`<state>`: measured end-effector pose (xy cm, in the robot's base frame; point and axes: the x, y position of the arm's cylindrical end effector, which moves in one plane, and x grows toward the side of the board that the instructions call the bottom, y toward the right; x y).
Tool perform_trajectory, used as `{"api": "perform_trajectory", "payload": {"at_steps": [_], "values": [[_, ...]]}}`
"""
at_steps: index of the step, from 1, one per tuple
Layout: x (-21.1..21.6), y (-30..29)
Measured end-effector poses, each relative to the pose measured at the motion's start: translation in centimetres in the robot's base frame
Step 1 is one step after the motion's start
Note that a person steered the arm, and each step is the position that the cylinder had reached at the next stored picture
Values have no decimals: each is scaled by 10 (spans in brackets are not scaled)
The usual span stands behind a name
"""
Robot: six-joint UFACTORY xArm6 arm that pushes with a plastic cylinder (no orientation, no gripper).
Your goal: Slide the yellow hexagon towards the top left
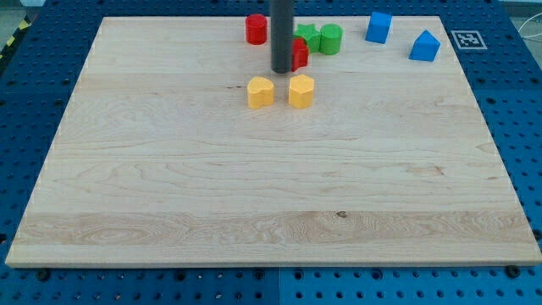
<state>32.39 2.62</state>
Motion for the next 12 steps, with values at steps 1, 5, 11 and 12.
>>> {"api": "perform_trajectory", "payload": {"at_steps": [1, 5, 11, 12], "values": [[11, 47], [42, -33], [-11, -128], [-25, -157]]}}
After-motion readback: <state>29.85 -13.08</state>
